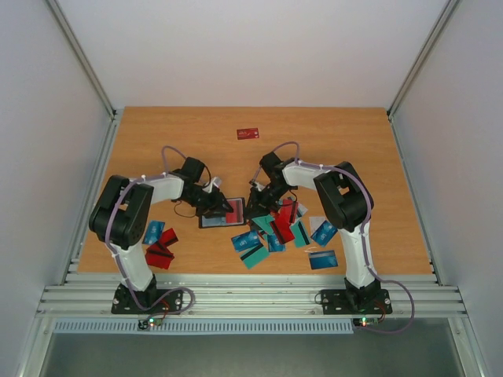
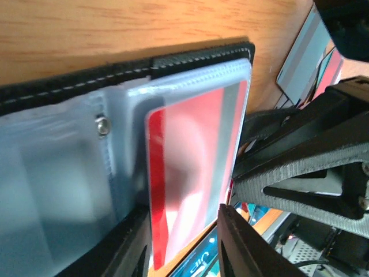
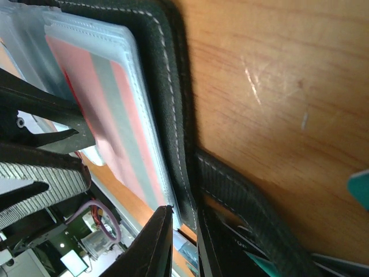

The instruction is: Put the credit cards into the card holder

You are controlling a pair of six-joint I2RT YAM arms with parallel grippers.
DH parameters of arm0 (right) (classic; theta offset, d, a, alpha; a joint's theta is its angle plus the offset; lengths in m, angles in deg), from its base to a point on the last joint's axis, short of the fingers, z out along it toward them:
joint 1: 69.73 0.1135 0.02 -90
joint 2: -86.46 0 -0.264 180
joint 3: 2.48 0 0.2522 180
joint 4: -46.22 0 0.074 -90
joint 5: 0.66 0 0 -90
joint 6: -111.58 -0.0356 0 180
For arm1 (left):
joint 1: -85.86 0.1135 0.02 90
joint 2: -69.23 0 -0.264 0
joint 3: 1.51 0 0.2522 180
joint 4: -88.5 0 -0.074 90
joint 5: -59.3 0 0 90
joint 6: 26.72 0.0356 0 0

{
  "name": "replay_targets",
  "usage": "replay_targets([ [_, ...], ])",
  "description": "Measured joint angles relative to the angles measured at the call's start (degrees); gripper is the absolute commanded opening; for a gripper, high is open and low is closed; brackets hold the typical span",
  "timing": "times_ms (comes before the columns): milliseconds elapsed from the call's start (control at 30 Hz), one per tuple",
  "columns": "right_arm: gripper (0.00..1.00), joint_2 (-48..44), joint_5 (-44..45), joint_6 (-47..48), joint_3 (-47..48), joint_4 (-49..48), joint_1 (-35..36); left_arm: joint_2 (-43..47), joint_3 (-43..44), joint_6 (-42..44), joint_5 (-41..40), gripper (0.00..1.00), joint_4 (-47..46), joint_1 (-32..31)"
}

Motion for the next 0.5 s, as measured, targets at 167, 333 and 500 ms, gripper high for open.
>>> replay_targets([
  [167, 0.14, 0.0, -0.1, 0.0, 0.0, -0.7, -0.1, 0.9, 0.7, -0.3, -1.0, 0.45, 2.9, -0.2],
  [333, 0.14, -0.5, -0.2, 0.0, 0.0, -1.3, -0.2, 1.7, 2.5, 0.1, -2.7, 0.57, 7.3, -0.3],
  [500, 0.17, -1.8, -0.4, 0.0, -0.2, -1.6, -0.4, 2.9, 4.4, 1.9, -5.1, 0.63, 12.3, -0.3],
])
